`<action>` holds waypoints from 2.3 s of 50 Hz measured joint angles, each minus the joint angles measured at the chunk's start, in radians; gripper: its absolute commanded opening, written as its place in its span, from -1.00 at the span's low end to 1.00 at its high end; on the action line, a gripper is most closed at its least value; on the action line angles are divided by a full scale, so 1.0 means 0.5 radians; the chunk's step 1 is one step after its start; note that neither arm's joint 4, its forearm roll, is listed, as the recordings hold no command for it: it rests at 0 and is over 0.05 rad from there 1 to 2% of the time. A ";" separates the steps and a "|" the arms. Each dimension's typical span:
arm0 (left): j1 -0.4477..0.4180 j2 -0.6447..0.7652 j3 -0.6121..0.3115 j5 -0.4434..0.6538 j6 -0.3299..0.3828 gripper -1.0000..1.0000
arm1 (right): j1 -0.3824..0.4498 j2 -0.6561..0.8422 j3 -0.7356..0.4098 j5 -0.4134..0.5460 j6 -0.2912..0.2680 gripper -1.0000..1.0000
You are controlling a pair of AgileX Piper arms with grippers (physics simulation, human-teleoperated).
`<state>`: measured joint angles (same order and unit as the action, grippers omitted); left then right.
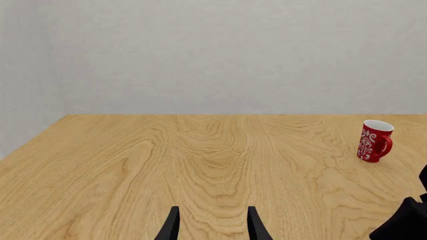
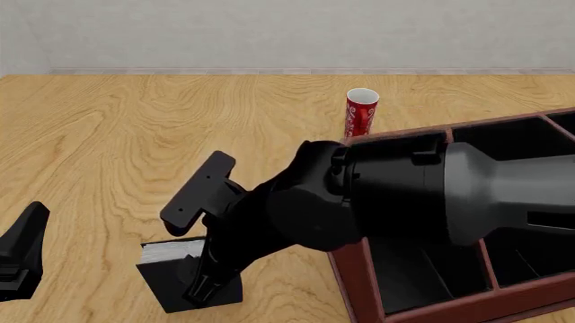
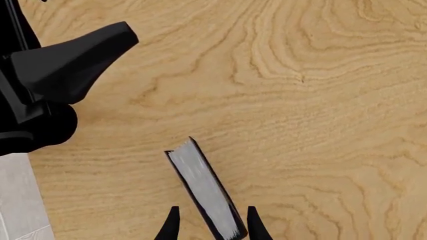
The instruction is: Pick up the book and place it in the left compartment of the caddy.
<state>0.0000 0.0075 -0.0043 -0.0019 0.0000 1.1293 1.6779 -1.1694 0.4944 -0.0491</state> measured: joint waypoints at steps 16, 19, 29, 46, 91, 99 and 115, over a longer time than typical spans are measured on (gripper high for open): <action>0.000 0.000 0.000 0.000 0.000 1.00 | -0.004 0.000 0.036 -0.033 0.017 1.00; 0.000 0.000 0.000 0.000 0.000 1.00 | -0.008 0.001 0.041 -0.038 0.018 1.00; 0.000 0.000 0.000 0.000 0.000 1.00 | -0.017 0.000 0.060 -0.058 0.027 1.00; 0.000 0.000 0.000 0.000 0.000 1.00 | -0.029 0.008 0.097 -0.103 0.043 1.00; 0.000 0.000 0.000 0.000 0.000 1.00 | -0.001 -0.036 0.356 -0.444 0.101 -1.00; 0.000 0.000 0.000 0.000 0.000 1.00 | -0.040 -0.074 0.395 -0.543 -0.029 -1.00; 0.000 0.000 0.000 0.000 0.000 1.00 | -0.223 -0.099 0.309 -0.618 -0.224 -1.00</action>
<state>0.0001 0.0075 -0.0043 -0.0019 0.0000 1.0179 1.6284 -1.0149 0.1852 -0.1611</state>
